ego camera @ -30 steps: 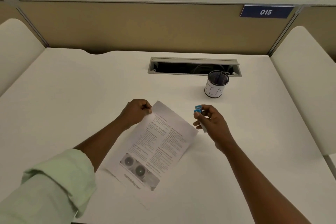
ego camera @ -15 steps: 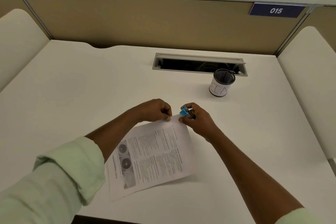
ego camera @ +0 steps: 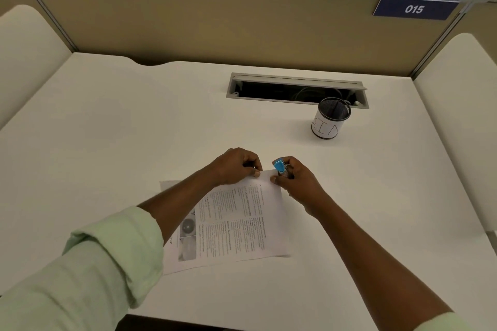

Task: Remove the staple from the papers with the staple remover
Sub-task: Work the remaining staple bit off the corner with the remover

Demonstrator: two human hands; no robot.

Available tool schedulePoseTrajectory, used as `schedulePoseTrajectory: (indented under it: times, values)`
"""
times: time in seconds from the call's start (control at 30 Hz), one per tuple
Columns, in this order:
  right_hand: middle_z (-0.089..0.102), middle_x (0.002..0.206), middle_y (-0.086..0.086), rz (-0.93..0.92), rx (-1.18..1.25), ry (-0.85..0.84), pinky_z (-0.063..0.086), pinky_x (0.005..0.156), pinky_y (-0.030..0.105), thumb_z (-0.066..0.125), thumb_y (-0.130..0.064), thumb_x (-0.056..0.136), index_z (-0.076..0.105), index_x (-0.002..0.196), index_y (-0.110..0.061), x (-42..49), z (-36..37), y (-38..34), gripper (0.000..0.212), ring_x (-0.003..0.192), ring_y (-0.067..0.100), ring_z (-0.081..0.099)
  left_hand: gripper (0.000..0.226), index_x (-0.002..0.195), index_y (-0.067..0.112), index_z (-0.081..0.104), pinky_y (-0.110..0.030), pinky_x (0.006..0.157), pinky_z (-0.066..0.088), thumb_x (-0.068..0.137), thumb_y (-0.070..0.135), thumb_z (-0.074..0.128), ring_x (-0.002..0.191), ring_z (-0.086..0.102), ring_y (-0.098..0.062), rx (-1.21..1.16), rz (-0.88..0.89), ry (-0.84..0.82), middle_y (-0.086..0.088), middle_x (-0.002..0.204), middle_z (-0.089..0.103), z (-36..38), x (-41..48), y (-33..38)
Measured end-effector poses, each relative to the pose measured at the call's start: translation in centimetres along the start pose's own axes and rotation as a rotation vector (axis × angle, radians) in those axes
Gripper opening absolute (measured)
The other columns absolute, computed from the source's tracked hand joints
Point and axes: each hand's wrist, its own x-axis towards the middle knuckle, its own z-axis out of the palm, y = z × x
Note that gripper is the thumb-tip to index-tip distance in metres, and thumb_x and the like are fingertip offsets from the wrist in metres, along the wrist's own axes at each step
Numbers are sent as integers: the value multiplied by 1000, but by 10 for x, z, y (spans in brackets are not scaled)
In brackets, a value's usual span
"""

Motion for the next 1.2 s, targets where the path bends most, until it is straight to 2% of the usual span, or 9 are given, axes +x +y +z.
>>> schedulePoseTrajectory:
  times: [0.1, 0.17, 0.27, 0.37, 0.47, 0.63, 0.83, 0.93, 1.2]
  values:
    - [64, 110, -2, 0, -32, -30, 46, 71, 24, 75, -26, 89, 57, 122, -26, 0, -3, 2, 37, 88, 11, 58, 7, 92, 19, 75, -19, 66, 45, 93, 21, 68, 79, 67, -9, 18, 6, 12, 5, 90, 74, 3, 2, -2]
    - [65, 107, -5, -15, -77, -45, 49, 71, 25, 76, -38, 86, 59, 117, -27, 0, -8, 3, 37, 88, 10, 59, 8, 92, 19, 75, -17, 65, 44, 94, 22, 68, 77, 66, -6, 43, 10, 23, 6, 89, 74, 4, 3, -3]
    - [67, 100, -9, -67, -252, -64, 51, 74, 27, 72, -57, 83, 63, 107, -30, -1, -17, 5, 37, 86, 9, 60, 9, 90, 20, 75, -16, 64, 41, 93, 21, 67, 76, 65, -4, 65, 16, 45, 9, 87, 74, 4, 3, -6]
    - [68, 97, -11, -127, -433, -82, 49, 70, 27, 68, -64, 82, 63, 103, -31, -2, -26, 3, 39, 85, 9, 61, 9, 88, 20, 75, -17, 63, 41, 93, 20, 67, 74, 64, -4, 71, 30, 58, 9, 85, 74, 3, 3, -7]
    - [68, 97, -9, -176, -535, -123, 50, 71, 28, 70, -63, 81, 64, 102, -29, -1, -30, -1, 41, 85, 12, 62, 9, 89, 17, 75, -19, 65, 43, 93, 19, 67, 77, 66, -8, 78, 50, 53, 6, 86, 74, 3, 3, -5]
    - [69, 102, -10, -230, -573, -143, 47, 72, 24, 72, -60, 81, 66, 104, -27, 1, -29, -8, 40, 90, 11, 62, 10, 89, 17, 74, -17, 63, 42, 94, 19, 66, 74, 63, -6, 111, 73, 38, 6, 87, 74, 5, 3, -1]
    - [70, 103, -5, -220, -606, -190, 51, 77, 33, 75, -54, 82, 69, 109, -23, 4, -27, -15, 42, 91, 16, 62, 12, 89, 19, 74, -18, 60, 44, 95, 22, 64, 72, 66, -9, 143, 89, 33, 6, 84, 73, 8, 3, 2]
    - [68, 100, -5, -225, -639, -200, 47, 72, 29, 75, -54, 82, 70, 108, -22, 4, -26, -17, 42, 87, 16, 59, 12, 90, 19, 74, -17, 59, 43, 95, 23, 64, 71, 66, -9, 151, 93, 35, 8, 83, 72, 8, 2, 3]
    - [71, 96, 1, -203, -639, -223, 56, 75, 43, 77, -50, 81, 68, 97, -19, 2, -26, -20, 37, 81, 23, 64, 11, 89, 19, 74, -17, 62, 41, 94, 19, 64, 73, 63, -5, 154, 130, 27, 8, 84, 71, 8, 1, 6]
